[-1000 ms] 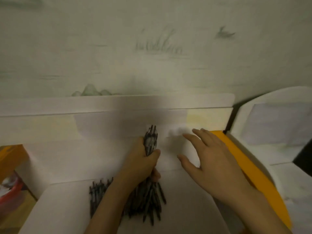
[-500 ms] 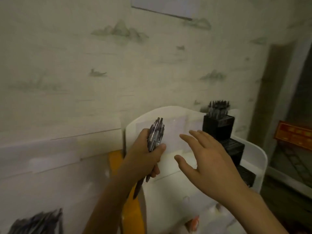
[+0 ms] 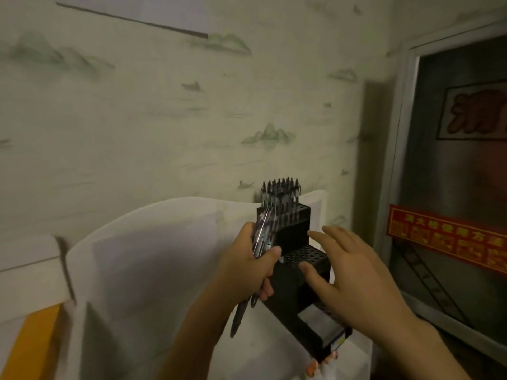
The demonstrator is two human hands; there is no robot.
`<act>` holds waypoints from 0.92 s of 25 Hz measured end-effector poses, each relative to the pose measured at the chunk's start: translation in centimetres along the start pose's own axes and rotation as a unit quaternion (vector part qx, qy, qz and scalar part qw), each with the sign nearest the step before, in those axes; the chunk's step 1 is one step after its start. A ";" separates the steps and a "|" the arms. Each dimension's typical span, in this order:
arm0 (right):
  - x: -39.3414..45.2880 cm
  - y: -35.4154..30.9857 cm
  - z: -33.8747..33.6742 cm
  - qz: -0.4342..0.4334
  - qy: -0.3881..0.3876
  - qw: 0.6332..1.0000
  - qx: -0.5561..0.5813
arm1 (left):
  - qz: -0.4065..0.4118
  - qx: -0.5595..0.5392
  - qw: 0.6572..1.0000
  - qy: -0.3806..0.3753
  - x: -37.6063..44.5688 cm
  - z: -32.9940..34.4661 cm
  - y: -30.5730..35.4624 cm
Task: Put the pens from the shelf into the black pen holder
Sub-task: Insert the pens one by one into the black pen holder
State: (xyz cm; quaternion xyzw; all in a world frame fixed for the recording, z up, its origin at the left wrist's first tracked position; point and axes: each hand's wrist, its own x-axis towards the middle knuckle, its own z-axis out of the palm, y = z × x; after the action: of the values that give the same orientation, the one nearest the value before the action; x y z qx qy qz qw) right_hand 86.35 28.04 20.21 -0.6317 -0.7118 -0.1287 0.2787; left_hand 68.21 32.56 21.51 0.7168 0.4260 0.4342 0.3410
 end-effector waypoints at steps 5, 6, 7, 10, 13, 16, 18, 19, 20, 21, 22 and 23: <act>6.8 6.2 3.9 -0.008 -0.011 1.000 -0.013 | 0.013 -0.027 0.999 -0.013 8.6 3.3 -2.0; 7.9 7.0 4.3 -0.014 -0.015 1.000 -0.014 | 0.010 -0.029 0.999 -0.015 9.7 3.6 -2.2; 9.2 7.8 4.9 -0.021 -0.012 1.000 -0.006 | 0.008 -0.030 0.999 -0.014 11.0 4.0 -2.3; 12.7 9.4 6.8 -0.013 -0.013 0.989 0.145 | -0.004 -0.019 1.000 -0.012 14.1 5.2 -3.0; 15.2 9.8 8.9 0.048 -0.061 0.900 0.428 | -0.010 0.001 1.000 -0.023 15.2 6.6 -3.6; 17.4 10.5 10.4 0.118 -0.114 0.790 0.591 | -0.019 0.014 1.000 -0.018 16.2 7.8 -4.3; 18.8 11.4 10.9 0.169 -0.155 0.715 0.660 | -0.023 0.026 0.999 0.002 17.1 8.2 -4.7; 19.5 11.9 11.1 0.178 -0.165 0.699 0.673 | -0.030 0.036 0.999 0.013 17.5 8.4 -4.9; 20.2 12.5 11.1 0.182 -0.162 0.695 0.677 | -0.048 0.049 0.997 0.025 17.7 8.5 -4.9; 21.1 13.0 11.0 0.182 -0.142 0.697 0.679 | -0.072 0.061 0.995 0.037 17.9 8.6 -4.9; 22.1 13.6 10.8 0.179 -0.105 0.701 0.683 | -0.094 0.064 0.993 0.046 18.0 8.5 -4.8; 23.1 14.3 10.5 0.173 -0.056 0.707 0.683 | -0.110 0.055 0.991 0.051 18.1 8.5 -4.8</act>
State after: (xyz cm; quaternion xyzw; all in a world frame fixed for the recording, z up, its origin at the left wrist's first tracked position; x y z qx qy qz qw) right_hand 96.70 55.19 22.16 -0.3868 -0.4980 0.4789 0.6109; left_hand 79.12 49.89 20.05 0.6598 0.5424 0.4060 0.3250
